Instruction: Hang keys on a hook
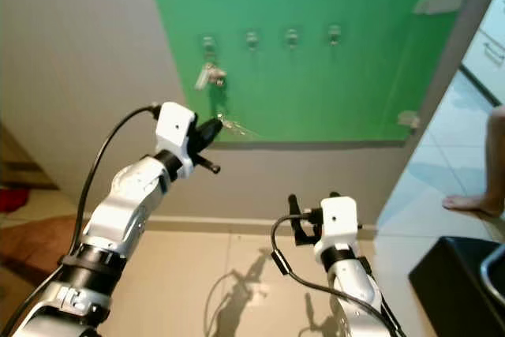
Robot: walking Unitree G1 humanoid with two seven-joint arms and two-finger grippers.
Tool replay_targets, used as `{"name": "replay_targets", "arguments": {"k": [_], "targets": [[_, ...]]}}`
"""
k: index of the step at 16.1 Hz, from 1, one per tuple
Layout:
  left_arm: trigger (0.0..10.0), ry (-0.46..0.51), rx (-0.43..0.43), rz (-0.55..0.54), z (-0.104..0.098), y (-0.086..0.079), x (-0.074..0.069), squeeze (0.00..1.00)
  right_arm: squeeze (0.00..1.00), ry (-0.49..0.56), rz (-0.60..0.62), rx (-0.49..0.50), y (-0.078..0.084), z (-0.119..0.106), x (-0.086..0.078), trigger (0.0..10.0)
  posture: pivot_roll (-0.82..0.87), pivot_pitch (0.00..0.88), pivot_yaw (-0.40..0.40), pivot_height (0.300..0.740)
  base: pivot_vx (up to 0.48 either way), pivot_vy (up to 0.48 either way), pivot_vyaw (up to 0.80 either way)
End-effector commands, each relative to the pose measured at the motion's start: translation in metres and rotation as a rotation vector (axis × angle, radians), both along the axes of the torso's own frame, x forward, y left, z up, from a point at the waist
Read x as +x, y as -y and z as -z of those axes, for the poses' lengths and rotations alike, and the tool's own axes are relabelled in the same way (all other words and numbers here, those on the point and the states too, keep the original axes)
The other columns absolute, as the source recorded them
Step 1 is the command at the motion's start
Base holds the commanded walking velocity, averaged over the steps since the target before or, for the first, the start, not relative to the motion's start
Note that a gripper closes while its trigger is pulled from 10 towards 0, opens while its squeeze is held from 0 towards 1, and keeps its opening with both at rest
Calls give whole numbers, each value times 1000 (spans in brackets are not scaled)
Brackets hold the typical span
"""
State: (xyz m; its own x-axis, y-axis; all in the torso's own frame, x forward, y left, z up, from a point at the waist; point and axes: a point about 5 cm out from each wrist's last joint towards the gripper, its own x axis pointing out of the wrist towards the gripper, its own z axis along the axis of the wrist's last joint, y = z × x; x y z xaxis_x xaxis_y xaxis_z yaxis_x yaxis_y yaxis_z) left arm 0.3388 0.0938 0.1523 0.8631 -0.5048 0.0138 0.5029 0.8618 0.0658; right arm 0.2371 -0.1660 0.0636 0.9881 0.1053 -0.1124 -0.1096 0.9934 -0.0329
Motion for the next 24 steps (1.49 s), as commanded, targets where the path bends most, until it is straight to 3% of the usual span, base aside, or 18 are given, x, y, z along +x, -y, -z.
{"name": "replay_targets", "arguments": {"k": [1, 2, 3, 4, 7, 10, 15, 24], "targets": [[0, 6, -40, -36, -2, -3, 1, 0, 0, 12, 19, 5, 3, -4, 3, 10000, -134, 0, 114, 740, 0, 0, 0], [0, -17, -114, -121, -2, -9, 2, 0, 0, 20, 49, 90, 1, -14, 11, 10000, -137, 0, 118, 740, 0, 0, 0], [0, -22, -102, -114, 1, -7, -1, 0, 0, 30, 28, 99, -4, -20, 17, 10000, -136, 0, 116, 740, 0, 0, 0], [0, -32, -74, -84, 5, -2, -5, 0, 0, 84, -38, 94, -17, -42, 36, 10000, -138, 0, 119, 740, 0, 0, 0], [0, -13, -35, -77, 3, 1, -4, 0, 0, 165, -94, 67, -25, -68, 63, 10000, -126, 0, 111, 740, 0, 0, 0], [0, 10, -13, -69, -1, 3, -4, 0, 0, 154, -87, 56, -22, -65, 64, 10000, -118, 0, 106, 740, 0, 0, 0], [0, 49, 5, -22, -9, 14, -5, 0, 0, 112, -90, 60, -29, -50, 51, 10000, -131, 0, 124, 740, 201, -202, 0], [0, 31, -7, -59, -7, 8, -3, 0, 0, 89, -98, 57, -31, -42, 45, 10000, -123, 0, 122, 740, 374, -214, 0]]}}
